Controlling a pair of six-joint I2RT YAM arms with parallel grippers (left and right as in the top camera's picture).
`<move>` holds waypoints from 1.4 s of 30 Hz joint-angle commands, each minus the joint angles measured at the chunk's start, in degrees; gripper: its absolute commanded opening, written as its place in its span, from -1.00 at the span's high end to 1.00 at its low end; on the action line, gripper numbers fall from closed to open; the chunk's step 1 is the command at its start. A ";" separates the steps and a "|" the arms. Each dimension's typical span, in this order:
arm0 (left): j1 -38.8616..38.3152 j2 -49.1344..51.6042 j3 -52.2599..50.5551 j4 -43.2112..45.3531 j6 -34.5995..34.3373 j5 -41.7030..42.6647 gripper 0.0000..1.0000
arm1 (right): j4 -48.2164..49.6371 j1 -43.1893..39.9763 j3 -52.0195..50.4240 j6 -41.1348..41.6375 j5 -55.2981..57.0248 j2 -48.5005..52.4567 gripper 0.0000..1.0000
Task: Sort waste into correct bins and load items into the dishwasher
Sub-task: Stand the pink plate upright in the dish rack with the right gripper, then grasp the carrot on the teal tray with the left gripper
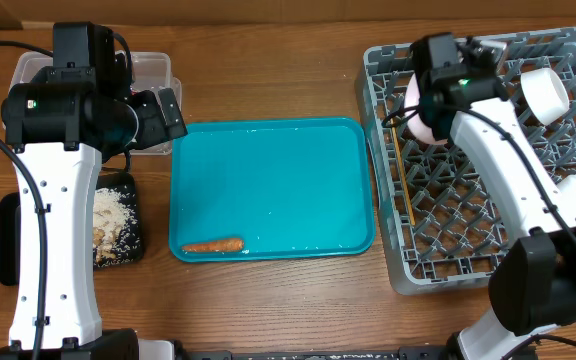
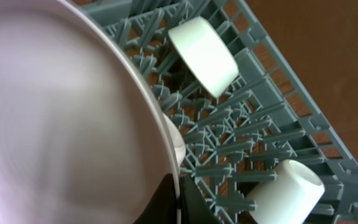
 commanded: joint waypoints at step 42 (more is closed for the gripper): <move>-9.64 0.52 -25.46 2.75 -32.57 12.94 -1.00 | -13.27 -22.10 4.92 -2.43 -38.84 -17.81 -0.54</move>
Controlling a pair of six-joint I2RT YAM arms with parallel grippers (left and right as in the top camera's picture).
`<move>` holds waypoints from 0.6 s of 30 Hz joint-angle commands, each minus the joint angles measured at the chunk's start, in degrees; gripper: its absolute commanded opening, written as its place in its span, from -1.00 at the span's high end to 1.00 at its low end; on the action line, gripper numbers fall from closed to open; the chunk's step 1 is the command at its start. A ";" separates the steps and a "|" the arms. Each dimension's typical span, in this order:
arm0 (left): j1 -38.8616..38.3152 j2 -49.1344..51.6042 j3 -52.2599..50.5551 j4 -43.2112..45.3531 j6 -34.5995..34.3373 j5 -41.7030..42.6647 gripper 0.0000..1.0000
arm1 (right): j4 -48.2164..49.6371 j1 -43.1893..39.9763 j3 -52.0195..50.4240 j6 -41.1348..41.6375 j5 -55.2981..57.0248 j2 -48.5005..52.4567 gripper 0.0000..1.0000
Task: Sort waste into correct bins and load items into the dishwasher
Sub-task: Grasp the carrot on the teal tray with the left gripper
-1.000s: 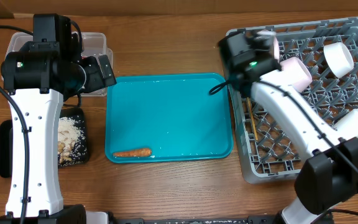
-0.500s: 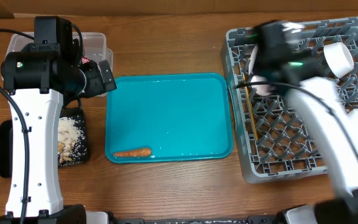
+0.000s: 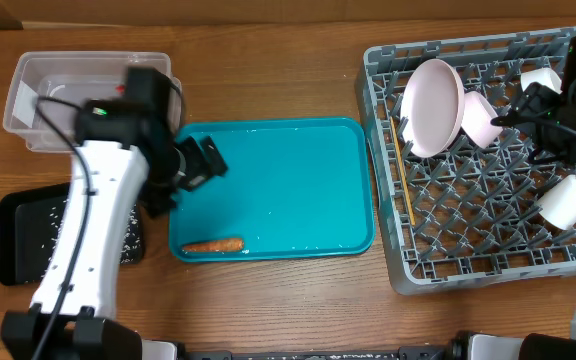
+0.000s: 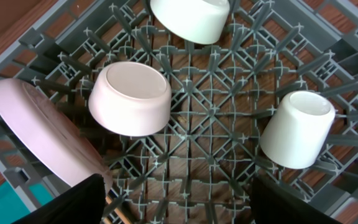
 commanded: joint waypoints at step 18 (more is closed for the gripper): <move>-8.72 0.37 -30.58 27.28 -29.05 1.86 -1.00 | -1.73 -0.24 0.33 -0.44 -1.95 -0.22 -0.54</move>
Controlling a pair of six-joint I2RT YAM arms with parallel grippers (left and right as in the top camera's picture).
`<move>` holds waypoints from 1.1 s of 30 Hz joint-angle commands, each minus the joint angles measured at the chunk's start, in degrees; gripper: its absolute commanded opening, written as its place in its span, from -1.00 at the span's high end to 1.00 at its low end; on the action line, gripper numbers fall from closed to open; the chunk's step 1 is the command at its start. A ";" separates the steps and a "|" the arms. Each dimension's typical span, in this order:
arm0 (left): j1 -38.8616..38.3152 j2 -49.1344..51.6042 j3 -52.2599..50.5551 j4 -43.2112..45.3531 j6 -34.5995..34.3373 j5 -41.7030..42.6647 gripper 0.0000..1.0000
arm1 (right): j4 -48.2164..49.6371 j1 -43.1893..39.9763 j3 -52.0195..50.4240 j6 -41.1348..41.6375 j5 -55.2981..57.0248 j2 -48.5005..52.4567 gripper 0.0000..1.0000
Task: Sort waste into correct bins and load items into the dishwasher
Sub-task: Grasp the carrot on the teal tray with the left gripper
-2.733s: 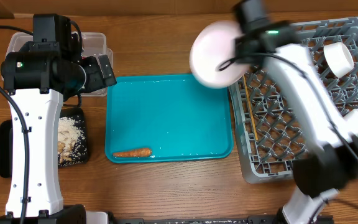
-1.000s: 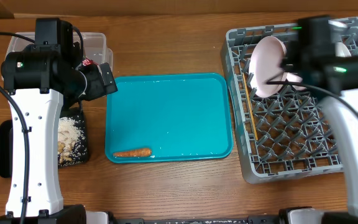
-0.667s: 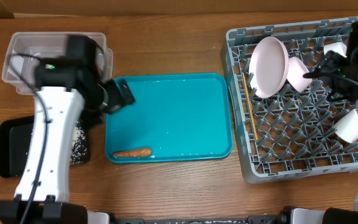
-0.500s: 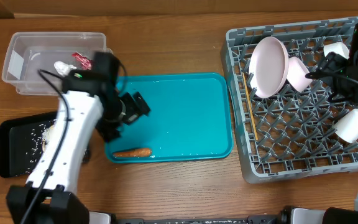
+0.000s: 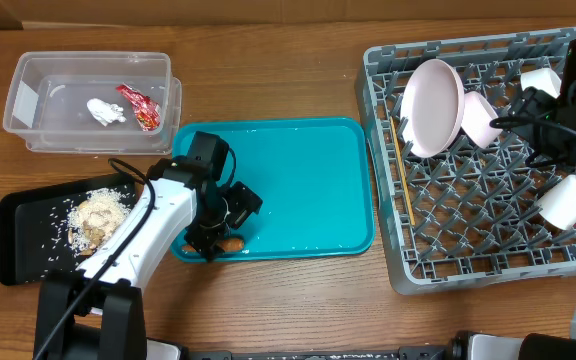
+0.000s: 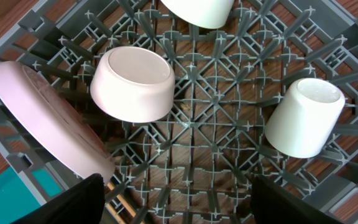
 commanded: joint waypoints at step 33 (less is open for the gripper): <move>-0.26 0.02 -9.16 10.03 -7.37 -11.32 -0.97 | 0.15 -0.17 0.33 -0.35 -0.02 -0.22 -0.54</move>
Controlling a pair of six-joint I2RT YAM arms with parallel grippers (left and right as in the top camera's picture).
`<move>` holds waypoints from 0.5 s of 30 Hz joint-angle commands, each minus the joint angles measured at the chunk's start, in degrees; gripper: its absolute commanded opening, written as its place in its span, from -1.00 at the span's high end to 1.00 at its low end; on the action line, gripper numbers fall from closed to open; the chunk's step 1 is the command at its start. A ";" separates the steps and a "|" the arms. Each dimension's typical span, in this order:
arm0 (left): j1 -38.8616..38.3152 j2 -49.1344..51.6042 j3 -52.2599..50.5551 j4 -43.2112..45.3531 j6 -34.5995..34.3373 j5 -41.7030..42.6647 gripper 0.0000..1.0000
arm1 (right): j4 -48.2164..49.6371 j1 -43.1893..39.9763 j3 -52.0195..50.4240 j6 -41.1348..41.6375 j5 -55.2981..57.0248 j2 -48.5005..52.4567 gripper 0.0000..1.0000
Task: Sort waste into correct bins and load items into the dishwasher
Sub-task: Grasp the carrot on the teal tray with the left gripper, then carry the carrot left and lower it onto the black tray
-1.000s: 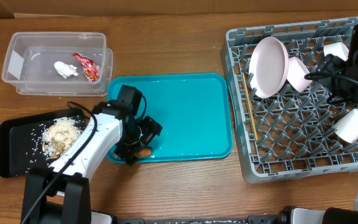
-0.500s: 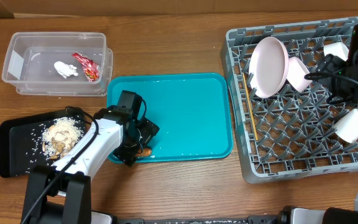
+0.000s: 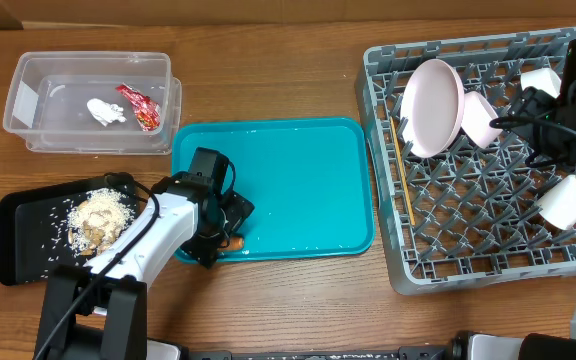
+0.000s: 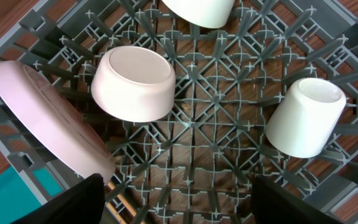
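Observation:
An orange carrot [image 3: 234,241] lies at the front left of the teal tray [image 3: 298,180], mostly hidden under my left gripper [image 3: 218,228]. Whether its jaws have closed on the carrot is hidden by the gripper body. My right gripper [image 4: 178,193] hovers open and empty over the grey dish rack [image 3: 468,255]. The rack holds a pink plate [image 4: 42,124] on edge, a pink bowl [image 4: 132,84] and two white cups [image 4: 303,118] [image 4: 197,9].
A clear bin [image 3: 88,100] with wrappers stands at the back left. A black tray [image 3: 18,245] of food scraps sits at the front left beside the left arm. A chopstick [image 3: 400,170] lies along the rack's left side.
My left gripper has shifted slightly toward the tray's front edge and now covers most of the carrot. The right arm and the rack's contents have not moved.
First my right gripper held the pink plate over the rack while the left arm was over the clear bin. Then the plate stood in the rack, the right gripper open beyond it, the left arm over the tray's left edge. The left gripper then reached the carrot and stays on it.

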 commanded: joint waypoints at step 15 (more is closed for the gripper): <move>-0.24 6.23 -1.16 2.47 -1.40 -4.35 0.04 | 0.09 -0.17 0.33 -0.37 0.09 -0.22 -0.54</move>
